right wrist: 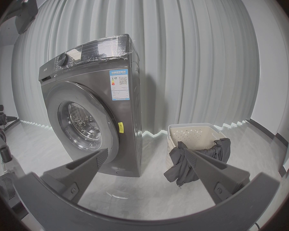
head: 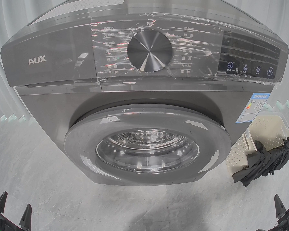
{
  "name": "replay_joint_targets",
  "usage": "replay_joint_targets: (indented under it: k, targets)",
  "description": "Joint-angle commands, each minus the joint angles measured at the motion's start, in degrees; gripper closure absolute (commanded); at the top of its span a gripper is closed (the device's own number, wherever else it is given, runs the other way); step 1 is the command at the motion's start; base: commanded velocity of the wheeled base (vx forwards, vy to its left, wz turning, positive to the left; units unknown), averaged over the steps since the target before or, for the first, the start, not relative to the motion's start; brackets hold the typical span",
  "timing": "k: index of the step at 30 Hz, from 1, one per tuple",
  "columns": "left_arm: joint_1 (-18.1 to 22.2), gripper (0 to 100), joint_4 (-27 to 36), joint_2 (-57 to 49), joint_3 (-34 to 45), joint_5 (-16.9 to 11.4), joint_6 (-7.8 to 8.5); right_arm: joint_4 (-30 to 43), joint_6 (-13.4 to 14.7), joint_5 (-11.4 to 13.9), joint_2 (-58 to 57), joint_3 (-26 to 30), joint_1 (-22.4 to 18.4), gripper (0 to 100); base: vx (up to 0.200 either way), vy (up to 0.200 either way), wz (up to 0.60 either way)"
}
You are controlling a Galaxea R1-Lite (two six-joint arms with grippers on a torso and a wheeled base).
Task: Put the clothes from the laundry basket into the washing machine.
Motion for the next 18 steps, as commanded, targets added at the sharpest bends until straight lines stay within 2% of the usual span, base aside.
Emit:
replay_joint_targets:
  k: [1, 5, 6, 7, 8, 10, 11, 12, 13, 14, 15, 18]
  targets:
    - [0.0, 0, 0.0, -1.0, 1.0, 0.0, 0.07, -0.1, 0.1, 0.0, -0.9, 0.7, 0.0, 0, 0.0, 0.0, 0.0]
    - [0.0, 0, 0.0, -1.0, 1.0, 0.0, 0.07, -1.1, -0.2, -0.2, -0.9, 0.9, 0.0, 0, 0.0, 0.0, 0.0]
    - [0.0, 0, 0.0, -1.0, 1.0, 0.0, 0.07, -5.0, -0.9, -0.1, -0.8, -4.3, 0.1, 0, 0.0, 0.0, 0.0]
    - [0.0, 0, 0.0, -1.0, 1.0, 0.0, 0.07, -5.3, -0.9, 0.0, -0.5, -5.3, 0.1, 0, 0.0, 0.0, 0.0]
    - [0.0, 0, 0.0, -1.0, 1.0, 0.0, 0.07, -5.4, -1.2, 0.6, 1.2, -9.4, 0.2, 0, 0.0, 0.0, 0.0]
    - [0.0, 0, 0.0, -1.0, 1.0, 0.0, 0.07, -3.9, -3.0, 3.2, 7.7, -15.0, 0.7, 0, 0.0, 0.0, 0.0]
    - [0.0, 0, 0.0, -1.0, 1.0, 0.0, 0.16, -3.7, -4.3, 5.6, 10.8, -16.3, 0.9, 0, 0.0, 0.0, 0.0]
    - [0.0, 0, 0.0, -1.0, 1.0, 0.0, 0.16, -4.3, -5.5, 7.6, 14.2, -16.8, 1.0, 0, 0.0, 0.0, 0.0]
    - [0.0, 0, 0.0, -1.0, 1.0, 0.0, 0.16, -4.3, -5.5, 7.6, 14.2, -16.8, 1.0, 0, 0.0, 0.0, 0.0]
    - [0.0, 0, 0.0, -1.0, 1.0, 0.0, 0.25, -5.0, -7.5, 10.0, 20.7, -17.6, 1.1, 0, 0.0, 0.0, 0.0]
    - [0.0, 0, 0.0, -1.0, 1.0, 0.0, 0.34, -5.9, -8.4, 10.7, 23.7, -17.7, 1.4, 0, 0.0, 0.0, 0.0]
    - [0.0, 0, 0.0, -1.0, 1.0, 0.0, 0.34, -7.9, -9.5, 14.2, 29.3, -17.7, 2.8, 0, 0.0, 0.0, 0.0]
